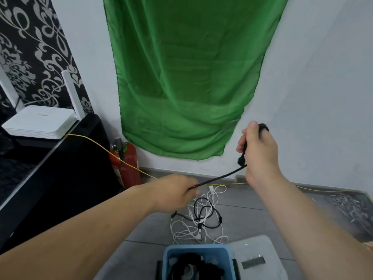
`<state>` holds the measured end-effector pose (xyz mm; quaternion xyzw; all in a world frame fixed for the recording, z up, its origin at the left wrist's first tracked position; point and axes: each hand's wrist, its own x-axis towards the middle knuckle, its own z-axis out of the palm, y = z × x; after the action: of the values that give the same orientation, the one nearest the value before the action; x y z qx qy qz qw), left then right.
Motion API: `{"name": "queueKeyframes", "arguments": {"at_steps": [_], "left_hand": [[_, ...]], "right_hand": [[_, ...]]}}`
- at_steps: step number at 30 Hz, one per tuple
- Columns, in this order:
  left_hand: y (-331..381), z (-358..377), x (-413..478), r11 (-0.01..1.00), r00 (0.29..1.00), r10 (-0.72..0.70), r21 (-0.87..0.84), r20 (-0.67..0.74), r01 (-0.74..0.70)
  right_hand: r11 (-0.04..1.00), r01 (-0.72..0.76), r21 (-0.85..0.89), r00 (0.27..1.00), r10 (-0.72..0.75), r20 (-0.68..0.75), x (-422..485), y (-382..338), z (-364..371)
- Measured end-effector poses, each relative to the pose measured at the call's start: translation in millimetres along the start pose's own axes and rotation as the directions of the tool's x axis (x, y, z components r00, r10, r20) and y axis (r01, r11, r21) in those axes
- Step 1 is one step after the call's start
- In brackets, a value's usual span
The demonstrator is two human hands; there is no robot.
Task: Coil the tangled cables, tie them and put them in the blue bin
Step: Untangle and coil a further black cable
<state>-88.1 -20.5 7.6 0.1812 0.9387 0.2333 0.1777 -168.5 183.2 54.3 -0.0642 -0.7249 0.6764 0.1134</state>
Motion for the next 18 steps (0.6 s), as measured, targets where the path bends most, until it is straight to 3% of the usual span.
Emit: {"name": "queueKeyframes", "arguments": {"at_steps": [2, 6, 9, 13, 16, 18], "left_hand": [[22, -6, -3, 0.995, 0.99, 0.097, 0.016, -0.098, -0.096], [25, -37, -7, 0.987, 0.894, 0.118, -0.047, -0.433, -0.153], [13, -57, -9, 0.973, 0.795, 0.028, -0.164, -0.606, -0.16], [7, -68, -12, 0.941, 0.718, -0.071, -0.285, -0.692, -0.181], [1, -71, -14, 0.893, 0.673, -0.184, -0.407, -0.717, -0.19], [-4, -68, -12, 0.878, 0.694, -0.2, -0.441, -0.691, -0.186]], "right_hand": [[0.966, 0.11, -0.234, 0.993, -0.097, 0.066, -1, 7, -3], [0.916, 0.143, -0.375, 0.95, -0.02, 0.313, -12, 3, -7], [0.953, 0.027, -0.303, 0.868, 0.129, 0.48, -25, -3, 0], [0.926, -0.054, -0.373, 0.677, 0.309, 0.668, -44, -11, 10], [0.927, -0.336, -0.169, 0.554, 0.339, 0.761, -55, -22, 18], [0.892, -0.448, -0.058, 0.494, 0.301, 0.816, -59, -31, 24]]}}
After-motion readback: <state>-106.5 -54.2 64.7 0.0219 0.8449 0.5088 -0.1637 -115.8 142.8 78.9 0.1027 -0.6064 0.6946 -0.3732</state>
